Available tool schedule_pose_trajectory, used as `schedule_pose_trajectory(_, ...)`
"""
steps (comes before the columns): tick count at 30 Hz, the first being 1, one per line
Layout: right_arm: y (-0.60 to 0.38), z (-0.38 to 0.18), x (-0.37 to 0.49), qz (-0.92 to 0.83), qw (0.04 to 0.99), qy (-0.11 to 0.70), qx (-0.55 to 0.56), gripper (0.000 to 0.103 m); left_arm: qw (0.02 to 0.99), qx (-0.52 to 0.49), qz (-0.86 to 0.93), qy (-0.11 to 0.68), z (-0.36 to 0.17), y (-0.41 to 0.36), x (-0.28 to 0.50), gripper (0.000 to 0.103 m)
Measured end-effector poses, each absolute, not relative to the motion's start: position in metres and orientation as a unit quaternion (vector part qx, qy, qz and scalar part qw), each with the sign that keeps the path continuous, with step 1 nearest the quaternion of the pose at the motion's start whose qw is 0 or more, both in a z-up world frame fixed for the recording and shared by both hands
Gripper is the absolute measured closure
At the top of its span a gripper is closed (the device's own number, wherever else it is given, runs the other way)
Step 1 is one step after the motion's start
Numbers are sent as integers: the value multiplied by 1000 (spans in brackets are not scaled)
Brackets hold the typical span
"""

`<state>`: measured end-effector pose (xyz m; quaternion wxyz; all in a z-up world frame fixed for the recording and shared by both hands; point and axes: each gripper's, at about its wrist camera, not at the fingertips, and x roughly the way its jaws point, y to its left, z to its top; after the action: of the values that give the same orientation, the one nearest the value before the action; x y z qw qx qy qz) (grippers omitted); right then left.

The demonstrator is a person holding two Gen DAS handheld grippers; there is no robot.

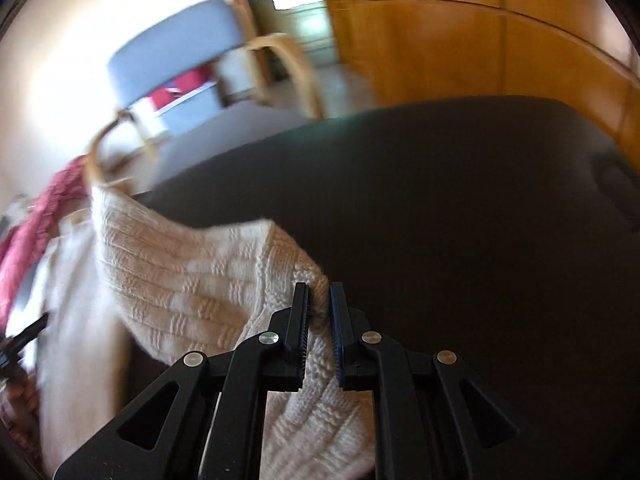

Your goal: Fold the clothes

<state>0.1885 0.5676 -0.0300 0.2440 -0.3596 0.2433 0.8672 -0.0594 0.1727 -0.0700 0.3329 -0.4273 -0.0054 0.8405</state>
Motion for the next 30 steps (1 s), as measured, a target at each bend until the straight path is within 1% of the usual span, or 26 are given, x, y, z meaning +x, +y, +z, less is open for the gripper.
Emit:
schedule_pose_trajectory(3,572,-26,203,869,254,248,-345,87,334,-428,840,-8,-70,173,-60,85)
schedule_pose_trajectory(5,575,-24,213,870,261,251,-335,82,334,-429,839,-9,-70,172,-61,85)
schedule_pose_trajectory(6,576,-23,218,870,264,252,-330,71,335,-429,839,-10,-70,172,-62,85)
schedule_pose_trajectory(7,577,-21,222,871,268,254,-325,58,335,-429,839,-10,-70,172,-62,85)
schedule_pose_trajectory(8,579,-20,227,871,271,255,-320,51,335,-429,839,-10,-70,172,-63,85)
schedule_pose_trajectory(9,572,-20,231,875,262,248,-323,38,335,-429,839,-10,-70,172,-63,85)
schedule_pose_trajectory(10,559,-20,233,882,239,230,-335,34,335,-429,839,-10,-70,173,-64,85)
schedule_pose_trajectory(12,528,-26,232,891,200,174,-369,34,335,-429,839,-10,-70,172,-64,85)
schedule_pose_trajectory(14,500,-35,225,889,195,101,-402,34,335,-429,838,-11,-71,173,-65,85)
schedule_pose_trajectory(16,485,-47,212,880,202,44,-428,34,336,-430,838,-12,-71,173,-65,85)
schedule_pose_trajectory(17,485,-51,208,877,203,38,-434,34,336,-430,838,-13,-71,173,-65,85)
schedule_pose_trajectory(18,490,-53,208,877,201,50,-433,37,336,-430,838,-15,-71,172,-66,85)
schedule_pose_trajectory(19,496,-56,208,877,200,63,-433,55,337,-431,837,-16,-71,172,-65,85)
schedule_pose_trajectory(20,502,-56,209,877,200,73,-431,64,337,-431,837,-18,-71,171,-65,85)
schedule_pose_trajectory(21,507,-54,211,877,203,82,-428,77,337,-431,837,-18,-71,171,-65,85)
schedule_pose_trajectory(22,512,-52,212,877,206,91,-424,87,337,-431,837,-18,-71,171,-65,85)
schedule_pose_trajectory(25,528,-47,217,877,214,117,-413,90,338,-431,836,-19,-71,171,-66,85)
schedule_pose_trajectory(30,553,-37,225,876,227,160,-394,90,339,-431,836,-20,-71,170,-65,85)
